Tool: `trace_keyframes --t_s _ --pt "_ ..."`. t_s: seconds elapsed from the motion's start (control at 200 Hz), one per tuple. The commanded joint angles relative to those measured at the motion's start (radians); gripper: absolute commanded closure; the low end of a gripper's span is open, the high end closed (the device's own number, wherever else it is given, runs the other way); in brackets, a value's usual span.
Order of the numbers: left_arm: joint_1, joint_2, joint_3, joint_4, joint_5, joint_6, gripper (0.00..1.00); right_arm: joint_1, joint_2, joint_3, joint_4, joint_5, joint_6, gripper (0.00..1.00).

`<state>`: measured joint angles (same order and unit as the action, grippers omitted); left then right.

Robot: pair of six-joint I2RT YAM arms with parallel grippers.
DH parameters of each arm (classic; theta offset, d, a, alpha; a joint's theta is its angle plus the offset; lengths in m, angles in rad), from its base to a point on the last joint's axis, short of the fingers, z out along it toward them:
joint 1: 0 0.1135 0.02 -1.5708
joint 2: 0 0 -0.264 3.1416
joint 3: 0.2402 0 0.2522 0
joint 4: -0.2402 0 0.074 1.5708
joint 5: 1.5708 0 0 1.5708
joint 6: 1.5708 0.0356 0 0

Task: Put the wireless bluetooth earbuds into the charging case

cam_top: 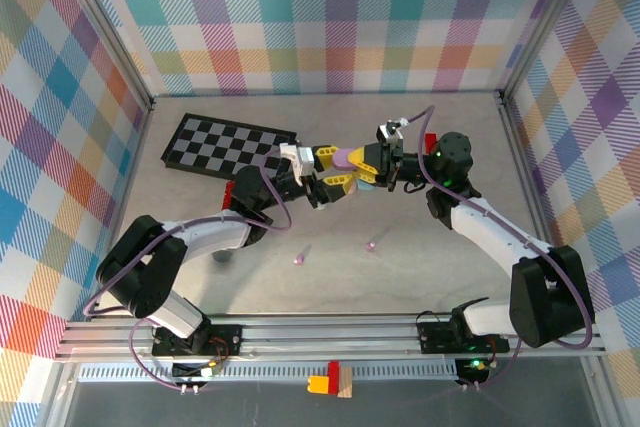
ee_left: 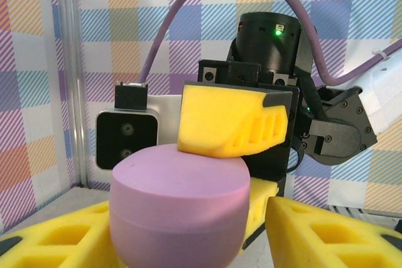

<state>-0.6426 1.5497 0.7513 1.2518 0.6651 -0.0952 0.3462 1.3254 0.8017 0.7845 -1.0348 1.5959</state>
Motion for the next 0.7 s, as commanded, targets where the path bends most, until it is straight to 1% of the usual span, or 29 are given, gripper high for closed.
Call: trace_keyframes --t_s 0.0,0.16,0.28,0.385,0.445,0.485,0.52,0.545,0.58,0.65,0.695 --pt "0.006 0.012 0.032 0.077 0.028 -0.024 0.47 0.005 -0.021 0.015 0.025 -0.013 -0.019 0.99" --pt "0.006 0.016 0.034 0.075 0.041 -0.021 0.56 0.006 -0.017 0.015 0.027 -0.012 -0.016 1.00" --pt "0.006 0.013 0.034 0.076 0.048 -0.026 0.60 0.008 -0.013 0.015 0.022 -0.013 -0.020 1.00" --pt "0.006 0.009 0.035 0.076 0.060 -0.028 0.67 0.009 -0.011 0.016 0.018 -0.011 -0.021 1.00" --pt "0.006 0.009 0.036 0.076 0.067 -0.029 0.68 0.011 -0.011 0.019 0.011 -0.011 -0.023 0.99" --pt "0.006 0.009 0.036 0.076 0.072 -0.029 0.69 0.011 -0.012 0.021 0.002 -0.009 -0.029 0.97" --pt "0.006 0.007 0.035 0.075 0.074 -0.029 0.69 0.011 -0.015 0.023 -0.013 -0.007 -0.039 0.93" --pt "0.006 0.006 0.034 0.077 0.077 -0.029 0.69 0.011 -0.018 0.025 -0.023 -0.005 -0.048 0.86" --pt "0.006 0.003 0.033 0.076 0.079 -0.029 0.69 0.011 -0.023 0.027 -0.034 -0.002 -0.061 0.76" --pt "0.006 -0.005 0.026 0.076 0.083 -0.027 0.69 0.009 -0.040 0.038 -0.091 0.007 -0.108 0.51" --pt "0.007 -0.010 0.022 0.076 0.088 -0.027 0.69 0.006 -0.056 0.047 -0.142 0.020 -0.161 0.40"
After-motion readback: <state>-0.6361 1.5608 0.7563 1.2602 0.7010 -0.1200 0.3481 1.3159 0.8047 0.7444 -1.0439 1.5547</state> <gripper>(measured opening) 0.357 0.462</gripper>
